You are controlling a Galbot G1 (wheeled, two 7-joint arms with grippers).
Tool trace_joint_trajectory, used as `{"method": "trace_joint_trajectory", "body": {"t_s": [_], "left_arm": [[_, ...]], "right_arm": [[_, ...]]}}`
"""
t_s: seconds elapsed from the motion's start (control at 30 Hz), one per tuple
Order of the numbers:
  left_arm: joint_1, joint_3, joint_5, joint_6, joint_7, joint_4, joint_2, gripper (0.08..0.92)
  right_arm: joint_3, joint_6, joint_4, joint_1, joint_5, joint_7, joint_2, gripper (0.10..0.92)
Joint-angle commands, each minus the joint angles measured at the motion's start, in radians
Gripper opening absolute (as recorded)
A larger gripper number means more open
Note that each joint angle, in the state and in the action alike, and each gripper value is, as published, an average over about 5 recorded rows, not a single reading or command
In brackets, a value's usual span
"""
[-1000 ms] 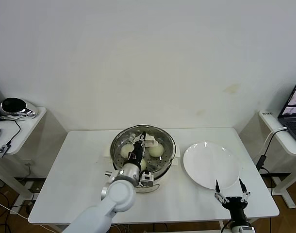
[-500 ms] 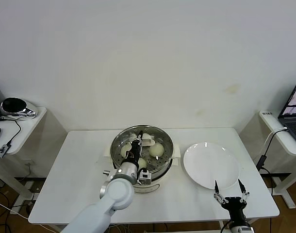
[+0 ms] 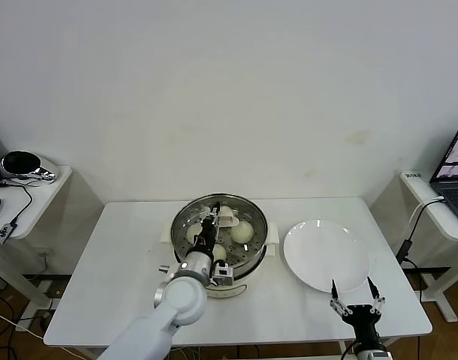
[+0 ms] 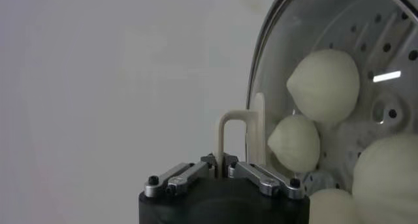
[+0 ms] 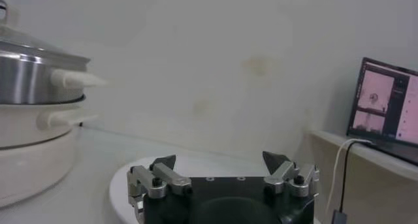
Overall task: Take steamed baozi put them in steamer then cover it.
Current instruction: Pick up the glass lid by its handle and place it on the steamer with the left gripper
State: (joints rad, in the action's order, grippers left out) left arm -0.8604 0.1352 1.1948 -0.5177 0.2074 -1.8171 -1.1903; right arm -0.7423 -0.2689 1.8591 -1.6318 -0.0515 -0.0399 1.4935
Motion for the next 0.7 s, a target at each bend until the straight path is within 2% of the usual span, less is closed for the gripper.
{"method": "trace_joint_trajectory", "body": {"t_s": [0.03, 0.27, 0.47, 0.57, 0.7], "left_arm": [[-0.044, -0.029, -0.020, 0.003, -0.030, -0.048, 0.006, 0.284], [-0.216, -0.082, -0.130, 0.022, -0.077, -0.225, 0.056, 0.484], [-0.422, -0.209, -0.344, 0.102, -0.215, -0.420, 0.085, 0.657], [-0.565, -0.311, -0.552, 0.203, -0.345, -0.489, 0.080, 0.743], [-0.766, -0.500, -1.008, 0.434, -0.478, -0.510, 0.041, 0.810]], "right_arm": [[0.004, -0.001, 0.001, -0.001, 0.000, 0.000, -0.001, 0.823], [0.006, -0.002, 0.003, -0.002, 0.000, 0.001, -0.006, 0.823], [0.009, -0.003, 0.003, -0.001, 0.002, 0.001, -0.012, 0.823], [0.016, -0.005, 0.002, 0.000, 0.003, 0.000, -0.013, 0.823], [0.033, -0.017, 0.001, 0.001, 0.011, -0.003, -0.021, 0.823]]}}
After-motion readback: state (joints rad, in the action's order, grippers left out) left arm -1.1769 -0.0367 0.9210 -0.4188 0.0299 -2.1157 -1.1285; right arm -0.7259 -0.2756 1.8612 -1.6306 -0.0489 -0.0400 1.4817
